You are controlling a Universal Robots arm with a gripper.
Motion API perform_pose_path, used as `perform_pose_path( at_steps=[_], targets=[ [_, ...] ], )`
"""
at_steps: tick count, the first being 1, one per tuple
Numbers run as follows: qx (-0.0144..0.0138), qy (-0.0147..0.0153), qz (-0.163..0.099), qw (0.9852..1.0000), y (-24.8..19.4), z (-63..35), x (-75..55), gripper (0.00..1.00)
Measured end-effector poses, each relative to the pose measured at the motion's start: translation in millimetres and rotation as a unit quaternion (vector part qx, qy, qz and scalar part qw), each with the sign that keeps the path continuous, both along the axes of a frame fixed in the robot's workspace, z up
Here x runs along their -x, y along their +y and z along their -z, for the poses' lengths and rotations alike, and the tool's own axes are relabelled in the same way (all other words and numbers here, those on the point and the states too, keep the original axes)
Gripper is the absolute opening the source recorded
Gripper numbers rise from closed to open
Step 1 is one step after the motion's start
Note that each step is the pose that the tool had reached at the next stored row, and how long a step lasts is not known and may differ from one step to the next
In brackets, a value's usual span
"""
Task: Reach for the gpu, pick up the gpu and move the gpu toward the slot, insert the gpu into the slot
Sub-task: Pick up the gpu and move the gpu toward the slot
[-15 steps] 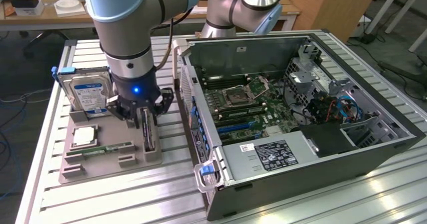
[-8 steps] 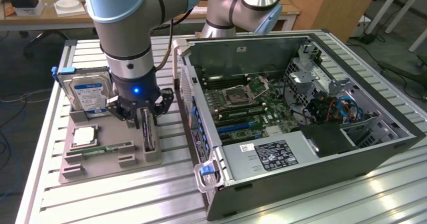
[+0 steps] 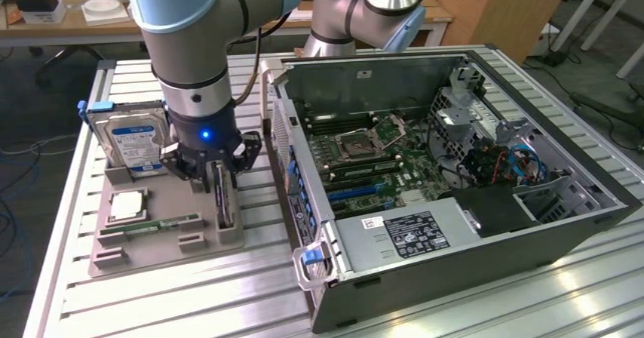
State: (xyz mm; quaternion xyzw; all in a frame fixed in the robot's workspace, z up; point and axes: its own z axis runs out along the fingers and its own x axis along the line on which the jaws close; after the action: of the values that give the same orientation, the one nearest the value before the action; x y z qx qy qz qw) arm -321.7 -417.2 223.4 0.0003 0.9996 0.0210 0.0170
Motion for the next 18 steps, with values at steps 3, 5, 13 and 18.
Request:
perform_pose_path(
  at_steps=[3, 5, 13, 18],
  targets=[
    [0.0001, 0.0001, 0.0, 1.0, 0.5, 0.5, 0.0, 0.47],
    [0.0002, 0.0001, 0.0, 1.0, 0.8, 0.8, 0.0, 0.47],
    [0.0001, 0.0, 0.0, 1.0, 3.7, 2.2, 0.0, 0.47],
    [0.0001, 0.0, 0.0, 1.0, 3.7, 2.2, 0.0, 0.46]
  ],
)
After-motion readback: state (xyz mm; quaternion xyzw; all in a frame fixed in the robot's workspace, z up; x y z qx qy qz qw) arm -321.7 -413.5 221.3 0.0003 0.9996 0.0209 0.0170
